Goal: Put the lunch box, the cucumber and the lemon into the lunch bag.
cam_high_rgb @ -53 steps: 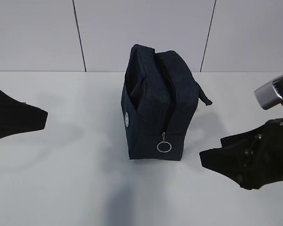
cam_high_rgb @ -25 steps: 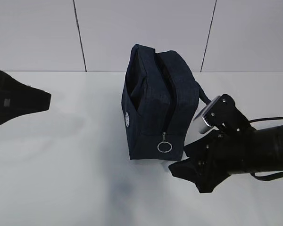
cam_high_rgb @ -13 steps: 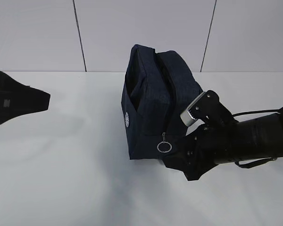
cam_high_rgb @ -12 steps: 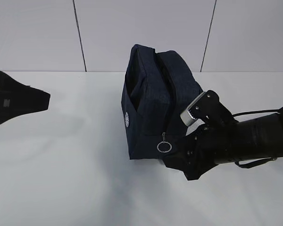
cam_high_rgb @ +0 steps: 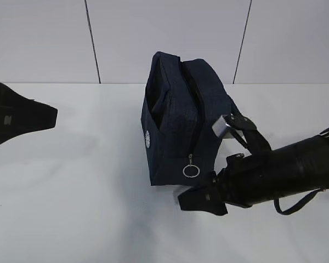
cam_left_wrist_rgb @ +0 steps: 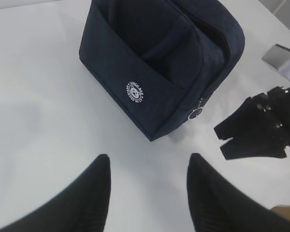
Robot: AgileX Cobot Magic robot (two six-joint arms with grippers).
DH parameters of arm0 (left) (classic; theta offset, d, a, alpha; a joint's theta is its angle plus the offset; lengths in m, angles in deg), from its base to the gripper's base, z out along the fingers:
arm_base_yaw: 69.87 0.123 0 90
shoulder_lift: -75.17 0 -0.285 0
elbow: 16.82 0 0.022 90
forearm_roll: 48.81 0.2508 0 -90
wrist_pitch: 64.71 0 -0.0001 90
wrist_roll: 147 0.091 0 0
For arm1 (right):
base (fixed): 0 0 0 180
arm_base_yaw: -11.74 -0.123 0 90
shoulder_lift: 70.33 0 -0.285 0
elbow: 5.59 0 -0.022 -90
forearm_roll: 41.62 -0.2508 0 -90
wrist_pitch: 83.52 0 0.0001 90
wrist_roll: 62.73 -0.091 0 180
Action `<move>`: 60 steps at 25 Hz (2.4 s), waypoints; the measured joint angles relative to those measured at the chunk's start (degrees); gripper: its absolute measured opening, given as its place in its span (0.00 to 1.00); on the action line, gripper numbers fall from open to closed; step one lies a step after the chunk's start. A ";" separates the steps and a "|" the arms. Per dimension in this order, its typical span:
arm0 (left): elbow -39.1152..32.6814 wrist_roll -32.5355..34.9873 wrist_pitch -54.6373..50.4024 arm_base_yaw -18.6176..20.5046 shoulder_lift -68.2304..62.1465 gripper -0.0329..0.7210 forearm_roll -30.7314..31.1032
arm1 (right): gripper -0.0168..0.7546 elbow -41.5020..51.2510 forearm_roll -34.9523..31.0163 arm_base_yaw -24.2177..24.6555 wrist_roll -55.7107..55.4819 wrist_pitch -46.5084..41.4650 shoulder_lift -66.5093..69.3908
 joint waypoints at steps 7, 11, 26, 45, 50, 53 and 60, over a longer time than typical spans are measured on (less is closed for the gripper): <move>0.00 0.00 0.00 0.00 0.00 0.52 0.00 | 0.55 0.00 10.88 0.00 -14.52 1.64 0.00; 0.00 0.00 -0.22 0.00 0.00 0.51 -0.22 | 0.54 0.00 15.71 -1.04 -21.85 3.15 -0.83; 0.00 0.00 -0.22 0.00 0.00 0.51 -0.44 | 0.48 6.24 45.46 -18.72 -62.76 23.95 -18.53; 0.00 0.00 -0.31 0.00 0.00 0.49 -0.44 | 0.58 12.13 41.63 -22.38 -70.13 49.74 -11.58; 0.00 0.00 -0.31 0.00 0.00 0.48 -0.44 | 0.58 10.84 51.09 -22.47 -69.91 48.98 -11.22; 0.00 0.00 -0.31 0.00 0.00 0.48 -0.44 | 0.59 10.84 55.02 -22.62 -69.91 50.54 -11.13; 0.00 0.00 -0.21 0.00 0.00 0.47 -0.44 | 0.59 10.84 61.82 -24.58 -69.67 58.83 -9.75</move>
